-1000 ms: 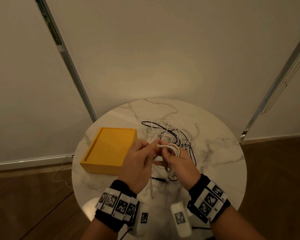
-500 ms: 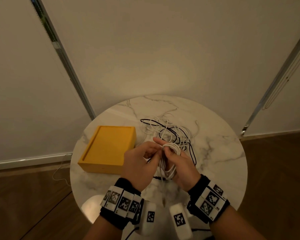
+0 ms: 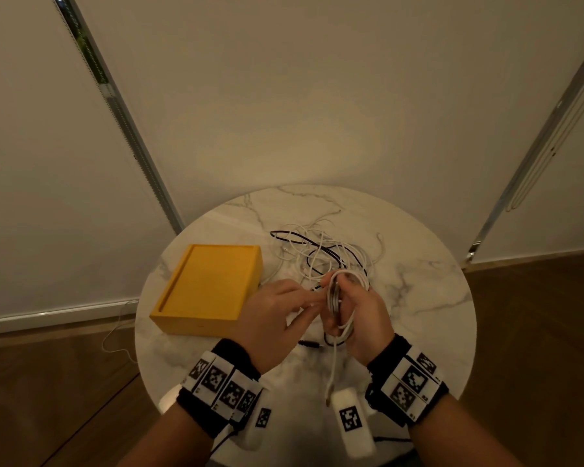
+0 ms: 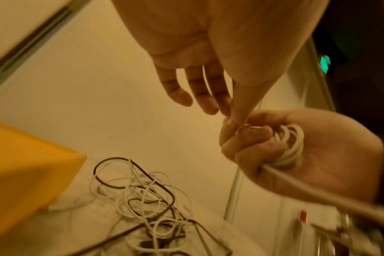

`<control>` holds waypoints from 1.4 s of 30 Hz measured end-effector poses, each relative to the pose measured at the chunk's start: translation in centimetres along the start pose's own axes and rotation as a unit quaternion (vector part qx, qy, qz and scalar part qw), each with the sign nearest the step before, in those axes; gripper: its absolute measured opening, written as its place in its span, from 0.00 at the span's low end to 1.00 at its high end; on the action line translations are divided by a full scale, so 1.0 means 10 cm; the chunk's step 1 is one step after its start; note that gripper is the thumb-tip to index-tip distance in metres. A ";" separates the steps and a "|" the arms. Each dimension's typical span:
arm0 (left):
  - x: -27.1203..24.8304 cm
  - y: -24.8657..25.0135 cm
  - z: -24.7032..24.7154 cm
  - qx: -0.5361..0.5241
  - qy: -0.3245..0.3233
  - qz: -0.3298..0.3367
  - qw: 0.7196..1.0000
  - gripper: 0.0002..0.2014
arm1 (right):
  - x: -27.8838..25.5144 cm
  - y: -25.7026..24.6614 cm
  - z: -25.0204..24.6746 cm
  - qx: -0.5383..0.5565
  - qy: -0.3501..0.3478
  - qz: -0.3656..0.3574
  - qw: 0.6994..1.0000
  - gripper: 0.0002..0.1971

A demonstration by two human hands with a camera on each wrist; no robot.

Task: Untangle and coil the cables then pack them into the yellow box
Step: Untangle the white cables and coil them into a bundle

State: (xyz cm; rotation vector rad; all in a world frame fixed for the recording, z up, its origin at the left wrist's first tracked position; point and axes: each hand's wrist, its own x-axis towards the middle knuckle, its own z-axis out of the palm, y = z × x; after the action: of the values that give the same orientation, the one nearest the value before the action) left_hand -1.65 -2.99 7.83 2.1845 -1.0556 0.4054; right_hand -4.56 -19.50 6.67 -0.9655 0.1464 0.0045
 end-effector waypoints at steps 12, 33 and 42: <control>-0.11 -0.02 0.02 0.070 -0.010 0.204 0.976 0.18 | 0.01 -0.10 0.08 0.204 0.068 0.063 0.975 0.06; 0.00 0.41 0.27 -0.129 0.035 -0.173 0.976 0.16 | 0.03 0.00 0.10 0.162 0.086 0.054 0.982 0.19; -0.02 0.58 0.37 -0.028 0.086 -0.124 0.988 0.18 | 0.05 -0.02 0.10 0.199 0.122 -0.001 0.972 0.23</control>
State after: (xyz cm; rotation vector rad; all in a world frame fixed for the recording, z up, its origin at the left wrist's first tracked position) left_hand -6.30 -8.04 7.52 2.1532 -0.6827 0.4354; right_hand -3.92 -18.84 7.29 -0.5617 0.3593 -0.1406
